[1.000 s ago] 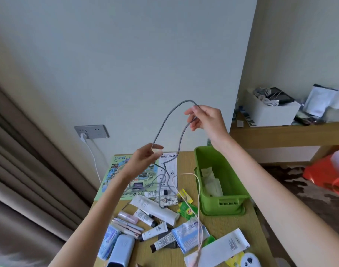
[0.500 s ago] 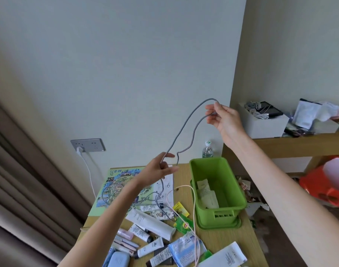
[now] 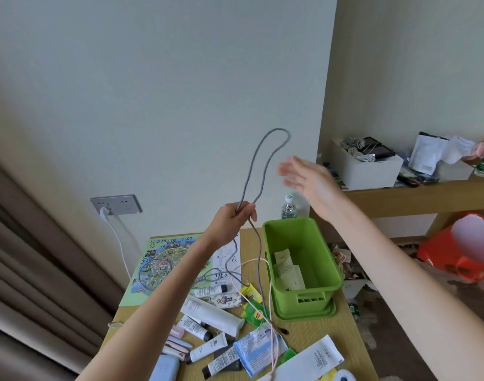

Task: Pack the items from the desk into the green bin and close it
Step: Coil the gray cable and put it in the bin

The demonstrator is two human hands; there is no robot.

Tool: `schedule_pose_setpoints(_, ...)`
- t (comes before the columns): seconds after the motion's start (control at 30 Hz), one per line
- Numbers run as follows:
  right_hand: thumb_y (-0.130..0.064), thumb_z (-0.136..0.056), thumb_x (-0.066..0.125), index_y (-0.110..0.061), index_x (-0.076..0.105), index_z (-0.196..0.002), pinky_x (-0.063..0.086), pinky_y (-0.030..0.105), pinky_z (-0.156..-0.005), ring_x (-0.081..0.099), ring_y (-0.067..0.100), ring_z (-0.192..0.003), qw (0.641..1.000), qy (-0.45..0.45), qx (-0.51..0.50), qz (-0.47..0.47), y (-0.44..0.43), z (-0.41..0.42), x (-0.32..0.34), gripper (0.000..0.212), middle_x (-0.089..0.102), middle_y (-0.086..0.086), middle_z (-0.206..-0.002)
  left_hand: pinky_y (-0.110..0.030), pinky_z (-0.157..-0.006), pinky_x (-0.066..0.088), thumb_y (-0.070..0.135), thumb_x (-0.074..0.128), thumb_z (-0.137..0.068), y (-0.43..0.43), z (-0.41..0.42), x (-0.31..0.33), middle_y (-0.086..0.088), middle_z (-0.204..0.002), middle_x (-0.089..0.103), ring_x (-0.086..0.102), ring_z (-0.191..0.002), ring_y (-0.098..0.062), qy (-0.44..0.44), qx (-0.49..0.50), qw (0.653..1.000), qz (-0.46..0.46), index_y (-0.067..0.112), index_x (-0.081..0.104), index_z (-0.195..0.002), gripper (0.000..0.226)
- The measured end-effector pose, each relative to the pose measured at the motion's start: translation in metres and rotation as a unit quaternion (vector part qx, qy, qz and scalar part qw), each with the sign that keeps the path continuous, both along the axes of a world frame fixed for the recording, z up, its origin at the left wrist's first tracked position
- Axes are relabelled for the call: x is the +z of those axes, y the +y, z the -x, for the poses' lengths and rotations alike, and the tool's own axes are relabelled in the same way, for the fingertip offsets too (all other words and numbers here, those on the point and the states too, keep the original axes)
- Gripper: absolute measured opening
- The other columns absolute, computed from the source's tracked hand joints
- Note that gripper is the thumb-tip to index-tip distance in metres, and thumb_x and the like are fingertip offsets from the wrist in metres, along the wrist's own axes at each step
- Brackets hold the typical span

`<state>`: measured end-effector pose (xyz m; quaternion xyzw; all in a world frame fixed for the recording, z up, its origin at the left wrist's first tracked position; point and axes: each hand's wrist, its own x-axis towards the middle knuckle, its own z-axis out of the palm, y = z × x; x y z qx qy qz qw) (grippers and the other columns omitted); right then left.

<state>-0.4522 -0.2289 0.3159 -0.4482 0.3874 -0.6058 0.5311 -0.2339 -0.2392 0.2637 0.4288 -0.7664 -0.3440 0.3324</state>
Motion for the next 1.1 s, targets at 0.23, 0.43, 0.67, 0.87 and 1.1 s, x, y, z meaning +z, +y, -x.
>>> schedule_pose_setpoints(0.23, -0.033, -0.082, 0.073, -0.017, 0.042, -0.14, 0.042, 0.028, -0.104, 0.056, 0.009, -0.12, 0.921, 0.262, 0.269, -0.107, 0.039, -0.055, -0.083, 0.068, 0.059, 0.0, -0.133, -0.013, -0.05, 0.028, 0.028, 0.044, -0.103, 0.003, 0.004, 0.017, 0.012, -0.052, 0.037, 0.033, -0.048, -0.003, 0.056, 0.024, 0.997, -0.054, 0.014, 0.062, -0.07, 0.04)
schedule_pose_setpoints(0.43, -0.025, -0.097, 0.057, -0.008, 0.063, -0.115, 0.051, 0.019, -0.065, 0.063, 0.012, -0.073, 0.924, 0.28, 0.25, -0.08, 0.041, -0.092, -0.099, 0.025, 0.065, 0.003, -0.089, -0.009, -0.044, 0.027, 0.026, 0.051, -0.1, 0.007, -0.003, 0.023, 0.015, -0.046, 0.042, 0.034, -0.045, -0.002, 0.041, 0.023, 0.995, -0.086, 0.005, 0.072, -0.089, 0.031)
schedule_pose_setpoints(0.67, -0.015, -0.103, 0.043, -0.003, 0.063, -0.086, 0.049, 0.027, -0.064, 0.057, 0.016, -0.063, 0.972, 0.163, 0.157, -0.057, 0.036, -0.081, -0.084, 0.028, 0.061, 0.008, -0.077, -0.03, -0.093, 0.05, 0.048, 0.057, -0.092, 0.015, -0.043, 0.003, 0.0, -0.121, 0.062, 0.06, -0.112, -0.011, 0.052, -0.002, 0.985, -0.162, 0.019, 0.051, -0.128, 0.047)
schedule_pose_setpoints(0.87, -0.014, -0.103, 0.04, -0.003, 0.058, -0.085, 0.047, 0.027, -0.063, 0.055, 0.016, -0.062, 0.986, 0.077, 0.141, -0.052, 0.032, -0.06, -0.06, 0.028, 0.057, 0.007, -0.075, -0.03, -0.102, 0.046, 0.047, 0.066, -0.084, 0.027, -0.078, -0.067, 0.001, -0.128, 0.061, 0.057, -0.118, -0.012, -0.129, -0.091, 0.963, -0.218, 0.021, 0.047, -0.133, 0.058)
schedule_pose_setpoints(1.1, -0.017, -0.104, 0.04, -0.007, 0.058, -0.082, 0.046, 0.022, -0.056, 0.052, 0.013, -0.056, 0.967, 0.217, 0.114, -0.072, 0.025, -0.074, -0.081, 0.031, 0.058, 0.003, -0.068, -0.031, -0.097, 0.051, 0.02, 0.06, -0.094, 0.031, -0.109, -0.132, 0.002, -0.109, 0.069, 0.064, -0.096, -0.006, -0.244, -0.038, 0.957, -0.152, 0.016, 0.067, -0.109, 0.017)
